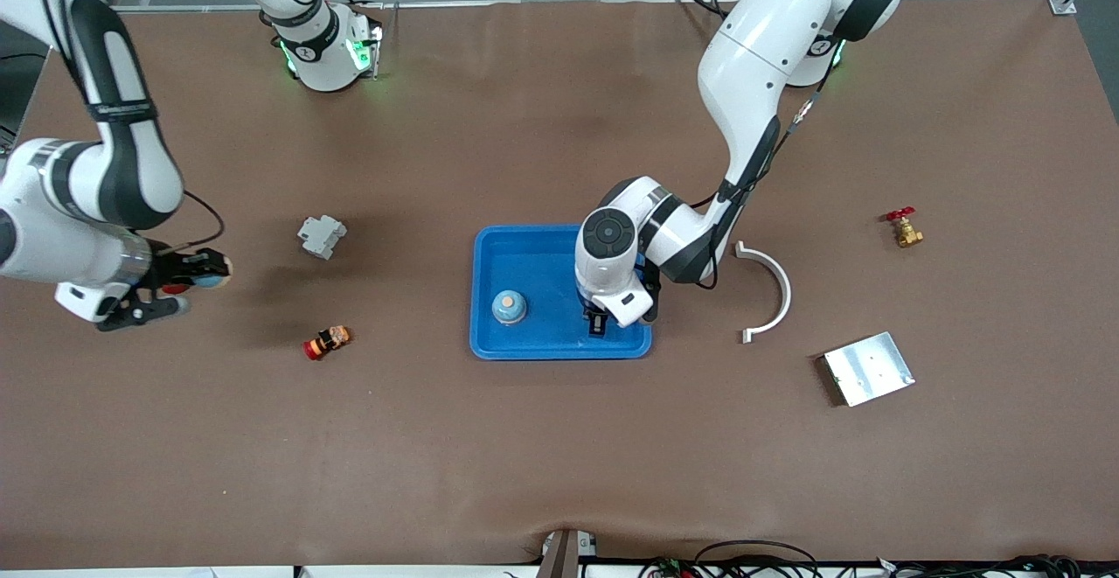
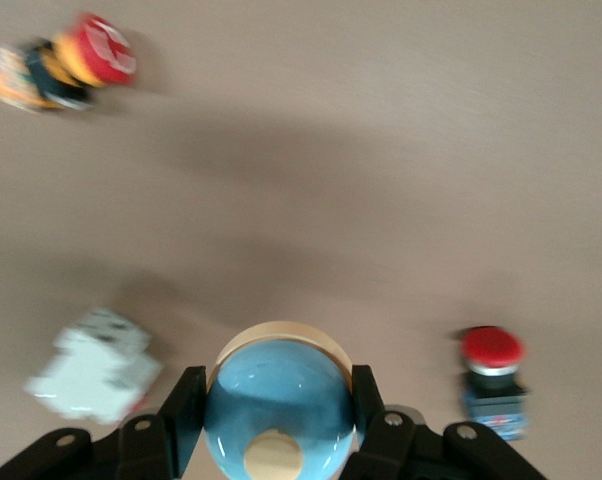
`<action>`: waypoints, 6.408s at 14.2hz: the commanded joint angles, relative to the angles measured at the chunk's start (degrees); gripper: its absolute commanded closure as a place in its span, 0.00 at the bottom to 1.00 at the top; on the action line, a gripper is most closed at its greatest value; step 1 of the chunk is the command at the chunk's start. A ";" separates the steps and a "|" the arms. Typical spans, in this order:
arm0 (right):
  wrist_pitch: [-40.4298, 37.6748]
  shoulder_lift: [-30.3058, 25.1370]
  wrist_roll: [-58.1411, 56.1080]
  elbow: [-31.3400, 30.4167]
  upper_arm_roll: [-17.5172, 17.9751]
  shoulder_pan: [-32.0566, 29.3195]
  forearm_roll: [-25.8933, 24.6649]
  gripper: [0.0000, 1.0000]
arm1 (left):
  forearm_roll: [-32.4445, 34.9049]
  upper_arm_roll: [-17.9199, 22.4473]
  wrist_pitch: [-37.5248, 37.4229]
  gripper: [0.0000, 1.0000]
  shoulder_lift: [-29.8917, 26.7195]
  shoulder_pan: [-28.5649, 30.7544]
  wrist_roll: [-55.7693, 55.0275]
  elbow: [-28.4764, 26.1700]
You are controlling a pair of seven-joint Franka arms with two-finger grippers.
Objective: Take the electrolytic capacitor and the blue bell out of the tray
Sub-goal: 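Place the bell beside the red buttons while the left gripper lifts the capacitor, then return the right gripper to the tray while the left gripper carries the capacitor, then grasp the second bell with the right gripper while the left gripper lowers the capacitor, then place the bell on the table while the left gripper releases the capacitor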
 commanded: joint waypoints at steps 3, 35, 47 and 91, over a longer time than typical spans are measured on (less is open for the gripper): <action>9.82 -1.60 -4.88 -11.07 -0.92 -2.26 -0.92 0.89 | 3.57 0.73 0.30 1.00 0.67 -0.67 0.34 0.92; -4.24 11.84 64.31 21.87 -3.56 32.08 12.26 0.00 | 3.84 -4.81 -1.56 1.00 -27.09 11.19 76.09 -26.40; 1.12 24.67 116.63 33.73 -3.56 47.21 9.19 0.00 | 4.45 -6.03 6.45 1.00 -32.64 18.58 96.23 -39.33; -15.58 13.35 58.19 24.19 -1.62 27.29 7.61 1.00 | 9.73 -7.27 25.27 0.00 -25.68 28.95 98.96 -45.93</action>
